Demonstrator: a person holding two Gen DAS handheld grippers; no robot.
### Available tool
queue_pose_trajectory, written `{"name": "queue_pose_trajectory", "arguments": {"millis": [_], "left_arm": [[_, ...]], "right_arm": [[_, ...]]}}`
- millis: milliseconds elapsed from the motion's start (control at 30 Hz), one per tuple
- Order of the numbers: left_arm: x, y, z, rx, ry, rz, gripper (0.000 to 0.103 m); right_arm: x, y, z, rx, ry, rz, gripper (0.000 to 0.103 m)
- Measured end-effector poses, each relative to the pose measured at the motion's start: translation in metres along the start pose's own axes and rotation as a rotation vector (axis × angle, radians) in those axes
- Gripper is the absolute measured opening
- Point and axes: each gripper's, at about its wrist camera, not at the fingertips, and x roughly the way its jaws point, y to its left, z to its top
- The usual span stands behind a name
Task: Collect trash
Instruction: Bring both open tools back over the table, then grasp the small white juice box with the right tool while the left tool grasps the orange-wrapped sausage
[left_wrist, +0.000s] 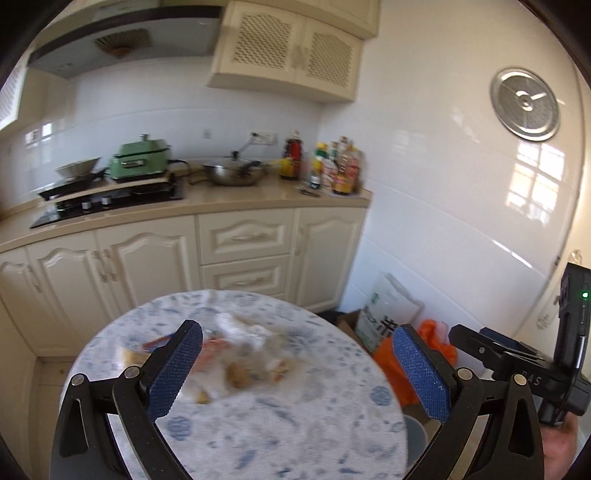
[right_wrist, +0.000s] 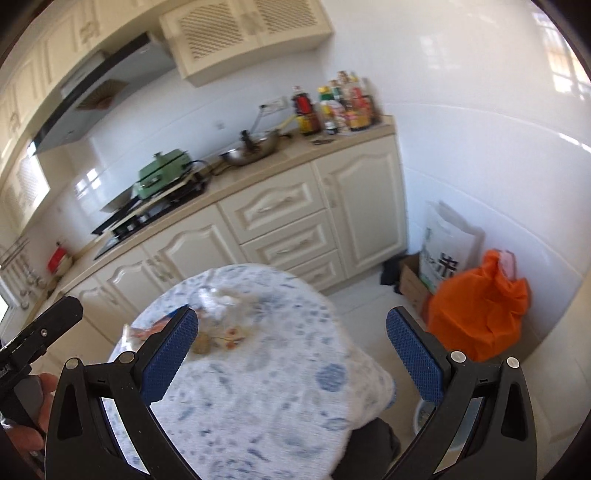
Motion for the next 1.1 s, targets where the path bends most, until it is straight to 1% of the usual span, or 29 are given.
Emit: {"name": "queue_pose_trajectory", "arguments": {"millis": [67,233,367,500,667,800,900,1100], "left_arm": [[-0.017,0.016,-0.002,-0.015,-0.03,0.051,0.102],[-0.039,0.035,-0.013,-0.06,-0.054,0.133,0.102],[-0.053,0.049,-0.023,-0.093,-0.061,0.178,0.102],[-0.056,0.058,-0.03,-0.108,-0.053,0.214,0.102],[-0.05,0.066,-0.037,-0.118,-0.017,0.242,0.102],[-0.034,0.073,-0.04,-0.126,0.025,0.248,0.102],[-0.014,0.087,-0.037,-0.131,0.061,0.237,0.102],[0.028,0.096,-0.032,-0.135,0.116,0.226,0.102]], "right_arm": [[0.003,0.025,0.001,-0.036,0.0,0.036,0.103],[0.006,0.079,-0.001,-0.116,-0.003,0.101,0.103],[0.009,0.106,-0.001,-0.169,-0.004,0.123,0.103],[0.013,0.128,-0.005,-0.224,0.002,0.133,0.103],[0.028,0.138,-0.011,-0.264,0.034,0.133,0.103],[0.046,0.138,-0.017,-0.28,0.071,0.117,0.103],[0.065,0.132,-0.021,-0.278,0.107,0.104,0.103],[0.113,0.113,-0.034,-0.28,0.207,0.054,0.103]]}}
